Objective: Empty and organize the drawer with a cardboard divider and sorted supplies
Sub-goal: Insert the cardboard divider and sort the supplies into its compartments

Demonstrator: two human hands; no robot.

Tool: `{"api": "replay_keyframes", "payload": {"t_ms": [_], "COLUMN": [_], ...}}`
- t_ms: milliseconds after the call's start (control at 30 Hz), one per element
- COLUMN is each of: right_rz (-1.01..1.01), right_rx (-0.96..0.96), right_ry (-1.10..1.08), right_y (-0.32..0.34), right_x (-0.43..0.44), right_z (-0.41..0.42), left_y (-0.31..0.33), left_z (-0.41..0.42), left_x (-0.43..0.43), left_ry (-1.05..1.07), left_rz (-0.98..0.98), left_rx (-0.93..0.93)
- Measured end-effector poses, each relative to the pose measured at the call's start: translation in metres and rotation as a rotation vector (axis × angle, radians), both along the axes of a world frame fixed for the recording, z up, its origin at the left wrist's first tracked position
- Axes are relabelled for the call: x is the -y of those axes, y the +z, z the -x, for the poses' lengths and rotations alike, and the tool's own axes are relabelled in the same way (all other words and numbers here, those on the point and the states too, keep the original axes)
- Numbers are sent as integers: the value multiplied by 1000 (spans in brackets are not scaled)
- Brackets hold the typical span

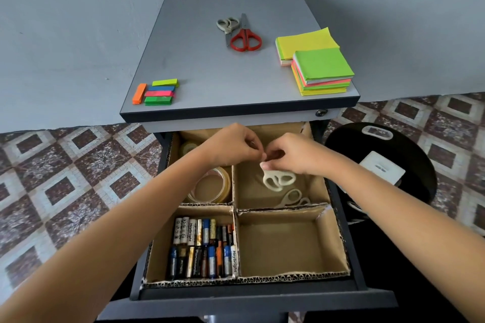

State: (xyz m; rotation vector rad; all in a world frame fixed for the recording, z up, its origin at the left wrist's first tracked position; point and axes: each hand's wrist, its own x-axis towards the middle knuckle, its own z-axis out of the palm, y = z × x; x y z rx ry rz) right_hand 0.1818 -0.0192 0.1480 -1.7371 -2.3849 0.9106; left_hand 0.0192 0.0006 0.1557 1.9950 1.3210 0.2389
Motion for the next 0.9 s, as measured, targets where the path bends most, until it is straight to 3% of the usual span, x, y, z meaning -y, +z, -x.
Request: {"api": "replay_keyframes", "payload": {"t_ms": [100, 267, 433, 567, 633, 733, 900], "right_rz": [114, 274, 356, 379, 356, 215, 116], "right_rx": [-217, -561, -675, -584, -417, 22, 351], "right_ry": [-111, -467, -723, -759, -699, -390, -73], "right_y": [-20, -53, -79, -91, -92, -85, -80], "right_x": [-2, -2, 3, 2, 0, -2, -5], "right_z": [-1, -3, 7, 10, 5, -2, -3], "left_y": [-5, -32, -65, -77, -77, -73, -72], "left_z": [12, 66, 111, 116, 114, 111, 109], "left_x": [8, 50, 80, 80, 79, 80, 82], "left_ry": [129, 463, 805, 821, 798, 804, 816], "left_rz": [-85, -386, -281, -119, -92, -81, -97], "left_rx": [60, -24, -94, 30, 45, 52, 59]}}
